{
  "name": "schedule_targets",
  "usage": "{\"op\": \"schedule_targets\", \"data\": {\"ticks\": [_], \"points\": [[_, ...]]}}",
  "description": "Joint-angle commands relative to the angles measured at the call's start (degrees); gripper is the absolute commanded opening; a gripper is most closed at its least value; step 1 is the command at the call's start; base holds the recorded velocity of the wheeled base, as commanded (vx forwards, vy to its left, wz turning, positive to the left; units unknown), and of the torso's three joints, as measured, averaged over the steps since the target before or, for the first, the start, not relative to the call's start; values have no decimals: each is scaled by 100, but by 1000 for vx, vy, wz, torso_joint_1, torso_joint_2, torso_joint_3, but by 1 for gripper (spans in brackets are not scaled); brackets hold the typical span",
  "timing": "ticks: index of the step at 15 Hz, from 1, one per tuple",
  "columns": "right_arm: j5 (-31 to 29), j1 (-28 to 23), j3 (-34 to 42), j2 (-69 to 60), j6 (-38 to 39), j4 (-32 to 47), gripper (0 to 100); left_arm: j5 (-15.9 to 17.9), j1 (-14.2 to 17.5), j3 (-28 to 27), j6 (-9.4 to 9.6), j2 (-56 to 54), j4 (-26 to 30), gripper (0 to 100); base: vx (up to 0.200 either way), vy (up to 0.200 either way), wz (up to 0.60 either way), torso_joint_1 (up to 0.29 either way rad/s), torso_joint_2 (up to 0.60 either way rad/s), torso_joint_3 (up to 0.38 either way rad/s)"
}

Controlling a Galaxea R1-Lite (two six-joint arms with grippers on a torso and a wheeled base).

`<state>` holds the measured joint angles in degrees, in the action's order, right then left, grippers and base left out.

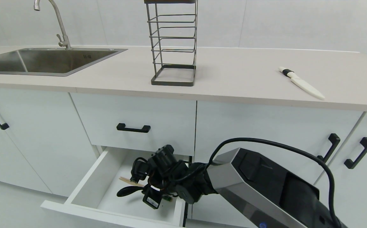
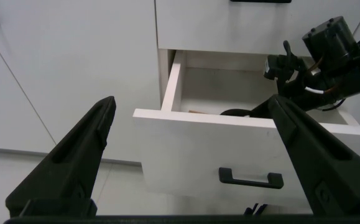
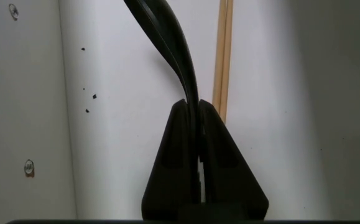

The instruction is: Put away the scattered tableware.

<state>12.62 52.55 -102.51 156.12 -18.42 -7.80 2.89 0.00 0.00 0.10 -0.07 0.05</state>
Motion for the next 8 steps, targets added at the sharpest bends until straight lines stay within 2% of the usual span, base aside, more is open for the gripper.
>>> {"op": "schedule_targets", "data": {"ticks": [1, 6, 7, 8], "points": [[4, 9, -138, 120, -21, 16, 0, 1, 0, 0, -1, 7, 4, 100, 0, 0, 0, 0, 0, 0], [39, 71, -331, 217, -109, 306, 0, 1, 0, 0, -1, 7, 4, 100, 0, 0, 0, 0, 0, 0], [48, 80, -349, 217, -109, 358, 100, 1, 0, 0, -1, 7, -5, 100, 0, 0, 0, 0, 0, 0], [48, 80, -349, 208, -109, 358, 100, 1, 0, 0, -1, 7, -5, 100, 0, 0, 0, 0, 0, 0]]}}
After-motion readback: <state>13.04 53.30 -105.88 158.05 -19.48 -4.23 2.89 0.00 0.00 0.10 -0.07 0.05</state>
